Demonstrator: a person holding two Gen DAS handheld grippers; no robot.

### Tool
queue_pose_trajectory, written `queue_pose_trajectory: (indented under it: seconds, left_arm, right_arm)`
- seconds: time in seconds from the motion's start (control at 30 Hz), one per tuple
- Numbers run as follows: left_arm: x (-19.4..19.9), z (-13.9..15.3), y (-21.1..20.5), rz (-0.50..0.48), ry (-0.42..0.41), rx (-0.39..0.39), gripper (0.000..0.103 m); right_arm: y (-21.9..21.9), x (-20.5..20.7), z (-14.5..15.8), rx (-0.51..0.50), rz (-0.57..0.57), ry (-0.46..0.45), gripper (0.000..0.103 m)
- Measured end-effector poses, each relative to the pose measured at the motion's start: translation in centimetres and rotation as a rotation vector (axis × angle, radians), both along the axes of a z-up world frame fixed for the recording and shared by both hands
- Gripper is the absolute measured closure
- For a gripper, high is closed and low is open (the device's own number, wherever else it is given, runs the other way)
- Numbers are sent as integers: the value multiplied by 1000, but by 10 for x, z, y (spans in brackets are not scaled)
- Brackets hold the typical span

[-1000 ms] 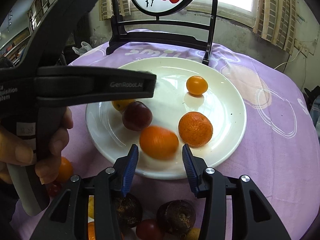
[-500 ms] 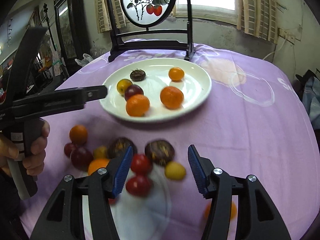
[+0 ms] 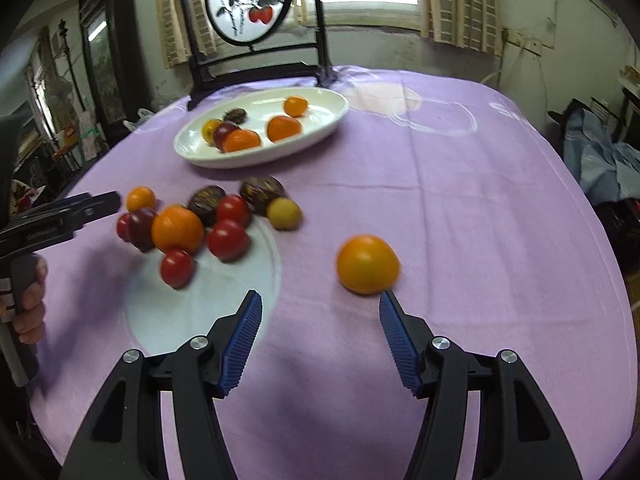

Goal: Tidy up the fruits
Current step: 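Move both open tools back toward the fruit cluster, then grasp a red tomato with the left tool while the right tool grasps a yellow-orange citrus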

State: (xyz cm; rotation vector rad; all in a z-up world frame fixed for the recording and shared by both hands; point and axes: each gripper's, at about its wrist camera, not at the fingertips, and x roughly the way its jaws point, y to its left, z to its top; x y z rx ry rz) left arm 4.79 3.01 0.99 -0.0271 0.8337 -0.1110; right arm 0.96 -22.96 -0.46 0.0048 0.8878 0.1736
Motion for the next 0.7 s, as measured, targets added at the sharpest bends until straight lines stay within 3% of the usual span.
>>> queue_pose_trajectory:
  seconds: [0.33,0.53,0.63,0.7]
  left_arm:
    - [-22,-10,3,-19,35,2,14]
    - [-17,-18,2,-16,63,-1,14]
    - [-14,-22,2,-16,73,3,14]
    - [-13,-24,4,-11,75,6,14]
  right_arm:
    - [-8,28,-25,-72,-43,88,41]
    - [-4,44,-26,-90,-44,85,42]
    - [-2,48,-23,-85,-45,69,60]
    - [-1,48,-21,-94,-52,61,60]
